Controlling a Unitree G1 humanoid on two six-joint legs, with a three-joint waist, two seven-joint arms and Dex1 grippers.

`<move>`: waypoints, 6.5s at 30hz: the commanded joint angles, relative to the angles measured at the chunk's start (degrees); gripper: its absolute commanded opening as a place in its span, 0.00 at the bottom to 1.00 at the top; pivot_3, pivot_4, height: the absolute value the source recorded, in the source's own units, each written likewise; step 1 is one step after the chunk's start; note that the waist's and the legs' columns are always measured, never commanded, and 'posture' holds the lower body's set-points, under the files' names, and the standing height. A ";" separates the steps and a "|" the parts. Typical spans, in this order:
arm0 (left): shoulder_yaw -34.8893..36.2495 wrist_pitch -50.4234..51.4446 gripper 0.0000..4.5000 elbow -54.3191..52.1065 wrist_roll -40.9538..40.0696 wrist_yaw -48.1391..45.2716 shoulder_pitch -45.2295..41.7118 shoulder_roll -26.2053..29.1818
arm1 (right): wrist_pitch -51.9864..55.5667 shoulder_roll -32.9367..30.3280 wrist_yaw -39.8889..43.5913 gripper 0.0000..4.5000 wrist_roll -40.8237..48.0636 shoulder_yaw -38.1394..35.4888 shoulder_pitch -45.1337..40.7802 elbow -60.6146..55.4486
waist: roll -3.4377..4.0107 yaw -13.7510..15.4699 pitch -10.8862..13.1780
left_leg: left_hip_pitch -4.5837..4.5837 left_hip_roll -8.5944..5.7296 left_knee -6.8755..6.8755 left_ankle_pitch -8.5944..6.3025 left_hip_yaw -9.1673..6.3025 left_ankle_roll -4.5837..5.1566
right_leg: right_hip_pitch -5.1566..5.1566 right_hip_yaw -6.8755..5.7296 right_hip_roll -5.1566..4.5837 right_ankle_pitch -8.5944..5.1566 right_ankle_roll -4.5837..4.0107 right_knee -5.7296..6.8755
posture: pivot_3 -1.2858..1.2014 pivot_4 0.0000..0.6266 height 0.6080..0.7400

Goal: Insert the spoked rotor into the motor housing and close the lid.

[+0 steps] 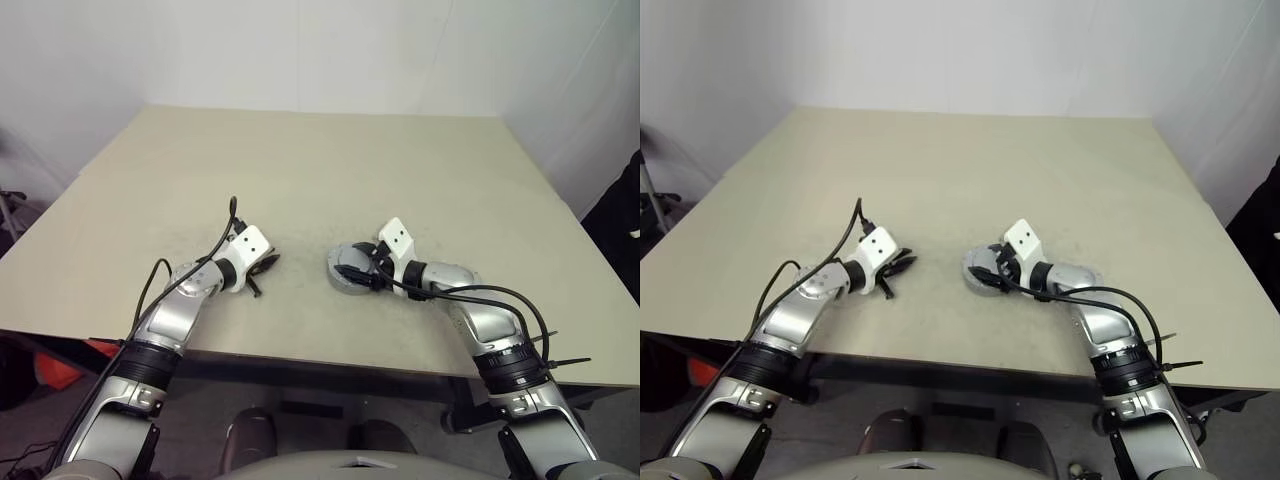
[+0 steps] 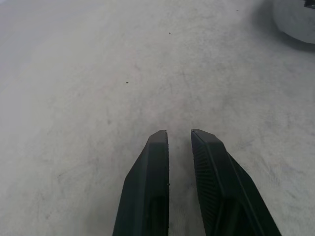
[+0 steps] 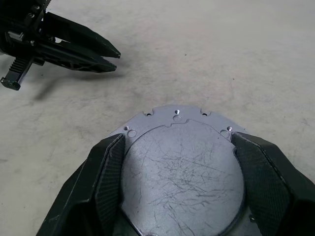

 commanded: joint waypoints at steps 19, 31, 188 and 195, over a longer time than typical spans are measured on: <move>-0.05 -0.61 0.18 -1.28 0.24 0.82 -0.30 0.41 | -3.84 -0.24 0.10 0.67 -1.71 0.04 -0.63 -1.56 | 0.01 0.02 0.01 | -0.05 0.00 -0.05 -0.01 0.00 0.02 | -0.06 0.00 0.00 0.00 0.00 -0.03 | 0.52 0.00 1.00; -0.03 -0.73 0.18 -1.25 0.29 0.97 0.06 0.57 | -4.36 -0.89 0.90 0.67 -2.69 0.19 -0.58 -0.92 | 0.01 0.03 0.01 | -0.06 0.00 -0.05 -0.01 0.00 0.02 | -0.06 0.00 0.00 0.00 0.00 -0.04 | 0.52 0.00 1.00; 2.04 38.72 0.00 3.37 -24.16 -1.10 -12.90 -16.06 | -1.31 -3.08 -3.87 0.99 -5.97 1.84 -4.19 5.09 | 0.05 0.04 -0.04 | 1.01 -0.12 -0.44 -0.13 -0.03 0.22 | 1.17 0.07 -0.07 -0.26 0.49 -1.01 | 0.52 0.00 1.00; 1.89 38.90 0.00 3.49 -24.01 -1.00 -13.05 -16.01 | 4.52 -3.81 -0.11 0.99 1.75 -2.70 -4.49 -5.57 | 0.14 0.20 0.05 | 0.75 -0.13 -0.49 -0.13 -0.02 0.22 | 0.99 0.06 -0.07 -0.23 0.50 -1.00 | 0.52 0.00 1.00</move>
